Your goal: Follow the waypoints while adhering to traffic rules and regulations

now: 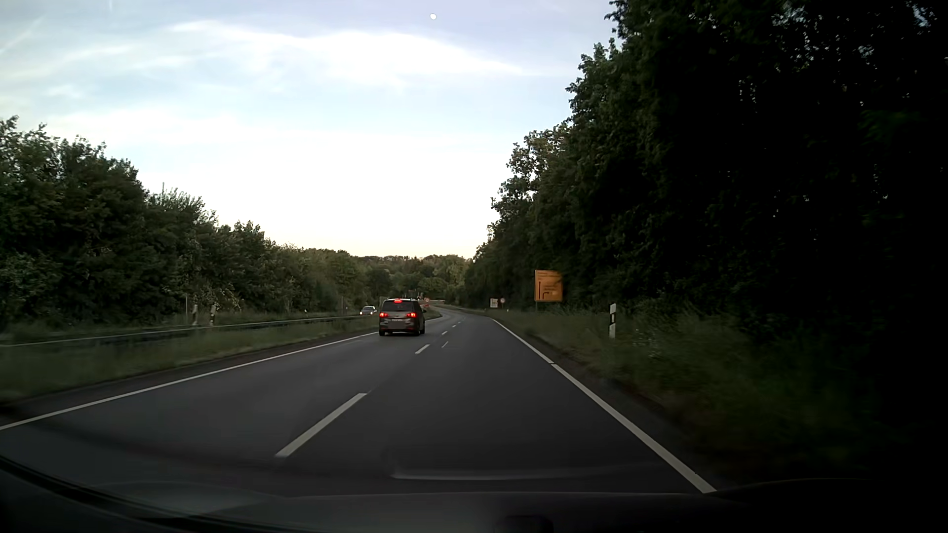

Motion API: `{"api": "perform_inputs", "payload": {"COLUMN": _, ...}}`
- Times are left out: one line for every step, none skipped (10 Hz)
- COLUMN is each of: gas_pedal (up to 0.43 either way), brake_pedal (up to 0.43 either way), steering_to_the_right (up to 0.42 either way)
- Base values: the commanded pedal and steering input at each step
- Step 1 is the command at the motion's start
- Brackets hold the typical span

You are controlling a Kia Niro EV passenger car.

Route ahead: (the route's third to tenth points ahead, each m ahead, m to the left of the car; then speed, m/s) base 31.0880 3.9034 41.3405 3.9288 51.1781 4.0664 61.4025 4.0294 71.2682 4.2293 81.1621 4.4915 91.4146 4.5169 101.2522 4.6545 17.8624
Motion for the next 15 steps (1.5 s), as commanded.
{"api": "perform_inputs", "payload": {"gas_pedal": 0.0, "brake_pedal": 0.0, "steering_to_the_right": 0.0}}
{"api": "perform_inputs", "payload": {"gas_pedal": 0.0, "brake_pedal": 0.0, "steering_to_the_right": -0.002}}
{"api": "perform_inputs", "payload": {"gas_pedal": 0.0, "brake_pedal": 0.0, "steering_to_the_right": -0.003}}
{"api": "perform_inputs", "payload": {"gas_pedal": 0.0, "brake_pedal": 0.0, "steering_to_the_right": -0.003}}
{"api": "perform_inputs", "payload": {"gas_pedal": 0.0, "brake_pedal": 0.0, "steering_to_the_right": -0.003}}
{"api": "perform_inputs", "payload": {"gas_pedal": 0.0, "brake_pedal": 0.0, "steering_to_the_right": -0.003}}
{"api": "perform_inputs", "payload": {"gas_pedal": 0.0, "brake_pedal": 0.0, "steering_to_the_right": -0.003}}
{"api": "perform_inputs", "payload": {"gas_pedal": 0.0, "brake_pedal": 0.0, "steering_to_the_right": -0.003}}
{"api": "perform_inputs", "payload": {"gas_pedal": 0.0, "brake_pedal": 0.0, "steering_to_the_right": -0.003}}
{"api": "perform_inputs", "payload": {"gas_pedal": 0.0, "brake_pedal": 0.0, "steering_to_the_right": -0.002}}
{"api": "perform_inputs", "payload": {"gas_pedal": 0.0, "brake_pedal": 0.0, "steering_to_the_right": -0.002}}
{"api": "perform_inputs", "payload": {"gas_pedal": 0.0, "brake_pedal": 0.0, "steering_to_the_right": 0.003}}
{"api": "perform_inputs", "payload": {"gas_pedal": 0.0, "brake_pedal": 0.0, "steering_to_the_right": 0.007}}
{"api": "perform_inputs", "payload": {"gas_pedal": 0.0, "brake_pedal": 0.0, "steering_to_the_right": 0.007}}
{"api": "perform_inputs", "payload": {"gas_pedal": 0.0, "brake_pedal": 0.0, "steering_to_the_right": 0.006}}
